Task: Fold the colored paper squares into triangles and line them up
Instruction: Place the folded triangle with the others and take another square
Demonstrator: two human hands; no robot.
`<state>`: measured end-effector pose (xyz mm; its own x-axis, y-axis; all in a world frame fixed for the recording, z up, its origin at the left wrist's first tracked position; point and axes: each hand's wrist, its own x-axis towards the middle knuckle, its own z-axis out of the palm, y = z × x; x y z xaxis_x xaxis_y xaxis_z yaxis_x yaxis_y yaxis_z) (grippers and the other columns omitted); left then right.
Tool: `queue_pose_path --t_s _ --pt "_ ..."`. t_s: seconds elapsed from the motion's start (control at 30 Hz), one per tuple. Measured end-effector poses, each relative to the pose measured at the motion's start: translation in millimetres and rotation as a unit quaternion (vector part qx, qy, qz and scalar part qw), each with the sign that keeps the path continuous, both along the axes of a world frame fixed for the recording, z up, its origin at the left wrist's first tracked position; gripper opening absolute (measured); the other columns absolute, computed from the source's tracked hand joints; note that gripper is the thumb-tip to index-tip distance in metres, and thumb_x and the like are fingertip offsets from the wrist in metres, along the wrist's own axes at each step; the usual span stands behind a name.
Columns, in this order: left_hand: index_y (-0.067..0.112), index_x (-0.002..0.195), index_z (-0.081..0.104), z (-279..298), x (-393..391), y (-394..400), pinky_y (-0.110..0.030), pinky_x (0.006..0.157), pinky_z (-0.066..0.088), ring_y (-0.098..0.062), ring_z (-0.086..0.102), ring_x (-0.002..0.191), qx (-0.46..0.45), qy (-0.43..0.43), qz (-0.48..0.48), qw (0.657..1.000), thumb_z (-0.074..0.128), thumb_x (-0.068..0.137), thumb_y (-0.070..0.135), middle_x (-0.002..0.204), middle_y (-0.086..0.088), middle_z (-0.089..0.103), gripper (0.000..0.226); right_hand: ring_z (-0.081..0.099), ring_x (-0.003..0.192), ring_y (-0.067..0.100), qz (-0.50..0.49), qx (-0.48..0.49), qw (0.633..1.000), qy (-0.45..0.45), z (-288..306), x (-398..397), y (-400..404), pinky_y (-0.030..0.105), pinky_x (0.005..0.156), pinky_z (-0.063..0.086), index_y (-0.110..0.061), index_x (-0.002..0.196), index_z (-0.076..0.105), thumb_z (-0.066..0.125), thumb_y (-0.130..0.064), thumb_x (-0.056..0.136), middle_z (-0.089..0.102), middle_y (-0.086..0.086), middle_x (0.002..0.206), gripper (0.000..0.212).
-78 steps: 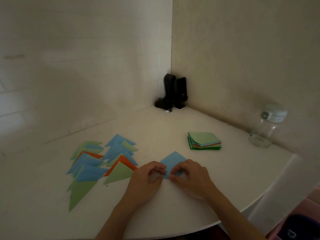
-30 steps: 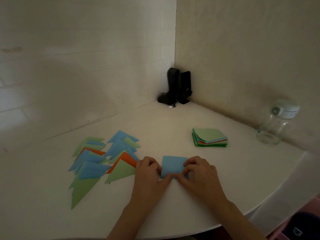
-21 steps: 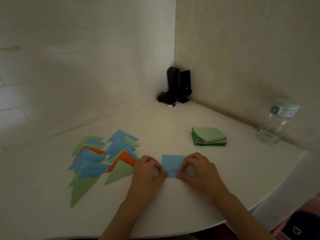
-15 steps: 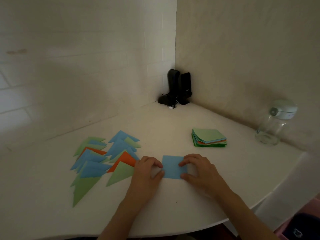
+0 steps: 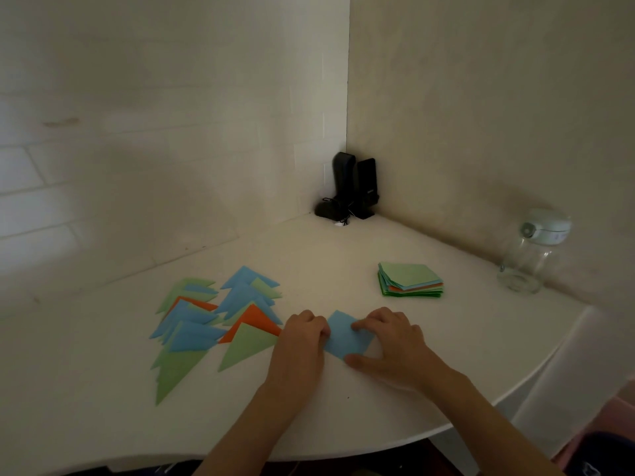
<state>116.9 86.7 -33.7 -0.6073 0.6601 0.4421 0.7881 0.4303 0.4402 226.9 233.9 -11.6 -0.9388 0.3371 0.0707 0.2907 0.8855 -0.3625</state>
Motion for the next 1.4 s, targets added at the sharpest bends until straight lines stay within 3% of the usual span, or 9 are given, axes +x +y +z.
queue_pose_path --t_s 0.17,0.23,0.4,0.53,0.73,0.83,0.97,1.13,1.4 --pt "0.021 0.11 0.056 -1.4 19.0 -10.5 -0.025 0.085 0.038 -0.012 0.049 0.101 -0.066 0.002 -0.005 0.998 0.036 0.076 0.066 0.108 0.009 0.054 0.06 0.032 0.124 0.015 0.006 0.018 0.999 -0.041 3.9 9.6 -4.6 0.034 0.097 0.027 -0.032 0.14 0.033 0.053 -0.052 0.087 0.038 -0.007 0.132 0.06" --pt "0.022 0.111 0.054 -2.5 25.2 -13.4 -0.025 0.086 0.037 -0.009 0.048 0.103 -0.058 0.018 -0.003 0.998 0.041 0.069 0.073 0.109 0.011 0.053 0.068 0.031 0.125 0.018 0.007 0.027 0.998 -0.064 6.0 11.4 -5.2 0.035 0.101 0.026 -0.03 0.142 0.032 0.053 -0.041 0.087 0.038 -0.003 0.132 0.06" --pt "0.017 0.101 0.059 -10.0 22.9 -12.3 -0.032 0.076 0.048 -0.018 0.056 0.094 -0.023 0.061 -0.002 0.998 0.052 0.074 0.059 0.099 0.003 0.062 0.05 0.033 0.123 0.017 -0.002 0.03 0.998 -0.058 3.2 7.8 -7.9 0.032 0.097 0.027 -0.035 0.136 0.043 0.053 -0.042 0.086 0.041 -0.004 0.129 0.051" --pt "0.019 0.096 0.059 -5.2 12.9 -14.0 -0.03 0.068 0.049 -0.018 0.058 0.086 -0.053 0.117 -0.034 0.991 0.044 0.083 0.055 0.091 0.006 0.062 0.041 0.034 0.121 0.008 0.012 0.048 0.999 0.008 -2.8 12.2 -6.6 0.026 0.083 0.019 -0.04 0.126 0.05 0.034 -0.07 0.065 0.041 -0.014 0.124 0.07" --pt "0.022 0.122 0.052 -4.9 1.6 -24.2 -0.032 0.091 0.043 -0.013 0.05 0.109 -0.071 0.046 -0.065 0.994 0.042 0.079 0.063 0.118 0.004 0.056 0.061 0.025 0.135 -0.002 0.071 0.01 0.997 0.038 -12.8 1.9 1.9 0.026 0.098 0.014 -0.056 0.132 0.006 0.027 -0.074 0.055 0.028 -0.029 0.135 0.081" --pt "0.021 0.125 0.05 -6.8 -0.7 -24.4 -0.029 0.096 0.04 -0.013 0.049 0.113 -0.071 0.047 -0.062 0.994 0.042 0.078 0.058 0.121 0.004 0.055 0.06 0.037 0.127 0.001 0.078 0.034 0.995 0.056 -13.2 -3.9 6.5 0.029 0.099 0.018 -0.043 0.136 0.029 0.029 -0.066 0.06 0.041 -0.022 0.133 0.08" --pt "0.019 0.125 0.052 -2.5 -0.8 -23.8 -0.032 0.093 0.04 -0.014 0.048 0.112 -0.069 0.071 -0.069 0.993 0.035 0.085 0.048 0.116 0.002 0.057 0.052 0.058 0.098 0.006 0.072 0.074 0.981 0.164 -24.5 -8.3 9.2 0.033 0.081 0.034 -0.03 0.107 0.064 0.045 -0.051 0.077 0.067 -0.012 0.102 0.041" --pt "0.017 0.115 0.059 -8.1 -4.6 -22.7 -0.034 0.078 0.048 -0.012 0.054 0.097 -0.033 0.085 -0.061 0.994 0.038 0.088 0.029 0.1 0.004 0.063 0.037 0.063 0.083 0.009 0.059 0.084 0.978 0.179 -24.9 -10.3 11.9 0.035 0.07 0.043 -0.034 0.089 0.068 0.044 -0.051 0.082 0.065 -0.017 0.093 0.03" --pt "0.017 0.078 0.054 -16.4 -1.0 -17.8 -0.027 0.072 0.036 -0.016 0.044 0.08 0.042 0.093 0.042 0.994 0.046 0.081 0.025 0.084 0.003 0.056 0.012 0.05 0.092 0.006 -0.012 0.032 0.99 0.136 -23.6 -13.5 7.7 0.029 0.078 0.026 -0.032 0.09 0.067 0.035 -0.063 0.079 0.054 -0.018 0.092 0.046"
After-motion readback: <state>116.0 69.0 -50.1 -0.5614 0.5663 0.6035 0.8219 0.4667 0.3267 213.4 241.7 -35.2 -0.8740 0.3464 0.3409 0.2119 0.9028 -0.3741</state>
